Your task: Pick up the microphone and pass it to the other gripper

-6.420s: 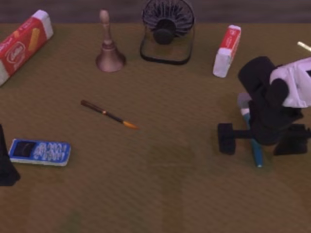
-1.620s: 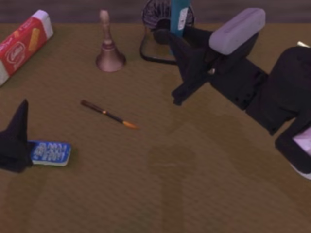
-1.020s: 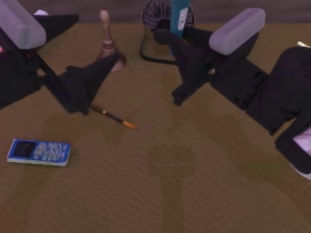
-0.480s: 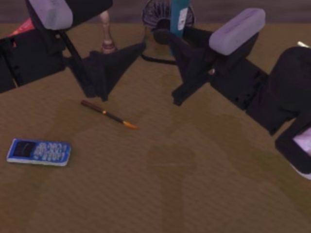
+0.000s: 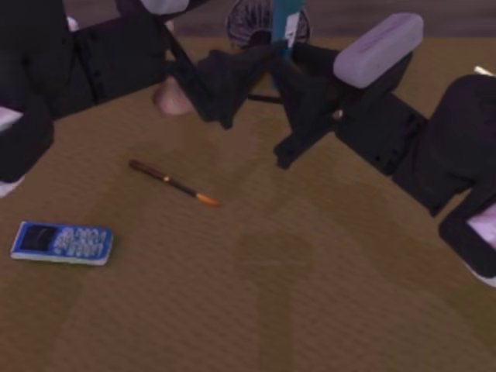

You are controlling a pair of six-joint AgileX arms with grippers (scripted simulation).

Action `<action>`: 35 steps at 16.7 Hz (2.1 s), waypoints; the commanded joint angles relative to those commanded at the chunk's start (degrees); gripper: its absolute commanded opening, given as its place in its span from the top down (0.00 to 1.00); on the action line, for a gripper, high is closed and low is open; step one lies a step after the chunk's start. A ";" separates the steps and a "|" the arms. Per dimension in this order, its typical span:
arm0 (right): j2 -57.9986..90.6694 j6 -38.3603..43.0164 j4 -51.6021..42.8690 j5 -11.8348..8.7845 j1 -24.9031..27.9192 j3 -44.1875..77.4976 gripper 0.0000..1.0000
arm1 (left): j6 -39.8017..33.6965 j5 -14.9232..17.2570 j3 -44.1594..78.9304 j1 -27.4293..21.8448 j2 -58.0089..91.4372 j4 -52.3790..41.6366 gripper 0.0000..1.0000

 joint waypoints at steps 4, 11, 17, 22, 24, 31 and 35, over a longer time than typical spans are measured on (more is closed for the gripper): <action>0.00 0.00 0.00 0.00 0.00 0.00 1.00 | -0.22 -4.81 5.72 -4.92 7.22 1.68 0.00; 0.00 0.00 0.00 0.00 0.00 0.00 1.00 | -0.25 -5.43 6.42 -5.55 8.07 1.88 0.15; 0.00 0.00 0.00 0.00 0.00 0.00 1.00 | -0.25 -5.43 6.42 -5.55 8.07 1.88 0.60; 0.00 0.00 0.00 0.00 0.00 0.00 1.00 | -0.25 -5.43 6.42 -5.55 8.07 1.88 0.98; 0.00 0.00 0.00 0.00 0.00 0.00 1.00 | -0.25 -5.43 6.42 -5.55 8.07 1.88 1.00; 0.00 0.00 0.00 0.00 0.00 0.00 1.00 | -0.25 -5.43 6.42 -5.55 8.07 1.88 1.00; 0.00 0.00 0.00 0.00 0.00 0.00 0.70 | -0.25 -5.43 6.42 -5.55 8.07 1.88 1.00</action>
